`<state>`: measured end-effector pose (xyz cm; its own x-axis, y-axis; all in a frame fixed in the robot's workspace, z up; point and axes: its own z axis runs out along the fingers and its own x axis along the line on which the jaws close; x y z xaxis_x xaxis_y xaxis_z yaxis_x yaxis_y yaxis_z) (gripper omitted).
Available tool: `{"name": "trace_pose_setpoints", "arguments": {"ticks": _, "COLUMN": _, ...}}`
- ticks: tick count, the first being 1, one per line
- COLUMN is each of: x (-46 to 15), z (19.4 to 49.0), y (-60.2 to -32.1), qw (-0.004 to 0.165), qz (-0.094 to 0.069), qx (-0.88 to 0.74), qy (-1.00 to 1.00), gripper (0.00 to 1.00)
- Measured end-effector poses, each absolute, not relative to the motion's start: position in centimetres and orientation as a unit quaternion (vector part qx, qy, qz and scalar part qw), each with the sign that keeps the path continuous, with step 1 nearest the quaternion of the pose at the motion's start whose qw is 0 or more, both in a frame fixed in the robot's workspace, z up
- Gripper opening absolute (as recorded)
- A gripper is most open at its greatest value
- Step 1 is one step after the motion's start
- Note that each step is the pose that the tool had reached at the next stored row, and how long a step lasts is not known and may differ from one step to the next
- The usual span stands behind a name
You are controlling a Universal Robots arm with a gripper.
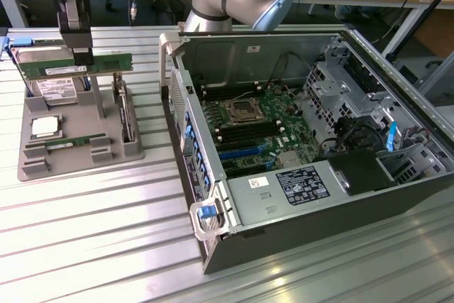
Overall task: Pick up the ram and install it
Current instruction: 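Pick up the ram and move it above insertion slot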
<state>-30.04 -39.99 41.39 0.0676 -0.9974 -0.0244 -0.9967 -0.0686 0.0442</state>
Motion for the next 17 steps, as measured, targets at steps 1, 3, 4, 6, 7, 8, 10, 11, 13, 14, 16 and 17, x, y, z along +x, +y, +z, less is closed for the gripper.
{"name": "trace_pose_setpoints", "arguments": {"ticks": 1, "x": -29.9, "z": 41.4, "y": -40.0, "qw": 0.008, "qz": -0.024, "qx": 0.731, "qy": -0.682, "gripper": 0.12}}
{"name": "trace_pose_setpoints", "arguments": {"ticks": 3, "x": -29.7, "z": 41.4, "y": -40.0, "qw": 0.008, "qz": -0.024, "qx": 0.731, "qy": -0.682, "gripper": 0.12}}
{"name": "trace_pose_setpoints", "arguments": {"ticks": 4, "x": -29.5, "z": 41.4, "y": -40.0, "qw": 0.008, "qz": -0.024, "qx": 0.731, "qy": -0.682, "gripper": 0.12}}
{"name": "trace_pose_setpoints", "arguments": {"ticks": 6, "x": -29.2, "z": 41.4, "y": -40.0, "qw": 0.008, "qz": -0.024, "qx": 0.731, "qy": -0.682, "gripper": 0.12}}
{"name": "trace_pose_setpoints", "arguments": {"ticks": 7, "x": -29.0, "z": 41.4, "y": -40.0, "qw": 0.008, "qz": -0.024, "qx": 0.731, "qy": -0.682, "gripper": 0.12}}
{"name": "trace_pose_setpoints", "arguments": {"ticks": 8, "x": -28.9, "z": 41.4, "y": -40.0, "qw": 0.008, "qz": -0.024, "qx": 0.731, "qy": -0.682, "gripper": 0.12}}
{"name": "trace_pose_setpoints", "arguments": {"ticks": 10, "x": -28.7, "z": 41.4, "y": -40.0, "qw": 0.008, "qz": -0.024, "qx": 0.731, "qy": -0.682, "gripper": 0.12}}
{"name": "trace_pose_setpoints", "arguments": {"ticks": 11, "x": -28.6, "z": 41.4, "y": -40.0, "qw": 0.008, "qz": -0.024, "qx": 0.731, "qy": -0.682, "gripper": 0.12}}
{"name": "trace_pose_setpoints", "arguments": {"ticks": 13, "x": -28.4, "z": 41.4, "y": -40.0, "qw": 0.008, "qz": -0.024, "qx": 0.731, "qy": -0.682, "gripper": 0.12}}
{"name": "trace_pose_setpoints", "arguments": {"ticks": 14, "x": -28.3, "z": 41.4, "y": -40.0, "qw": 0.008, "qz": -0.024, "qx": 0.731, "qy": -0.682, "gripper": 0.12}}
{"name": "trace_pose_setpoints", "arguments": {"ticks": 16, "x": -27.9, "z": 41.4, "y": -40.0, "qw": 0.008, "qz": -0.024, "qx": 0.731, "qy": -0.682, "gripper": 0.12}}
{"name": "trace_pose_setpoints", "arguments": {"ticks": 17, "x": -27.8, "z": 41.4, "y": -40.0, "qw": 0.008, "qz": -0.024, "qx": 0.731, "qy": -0.682, "gripper": 0.12}}
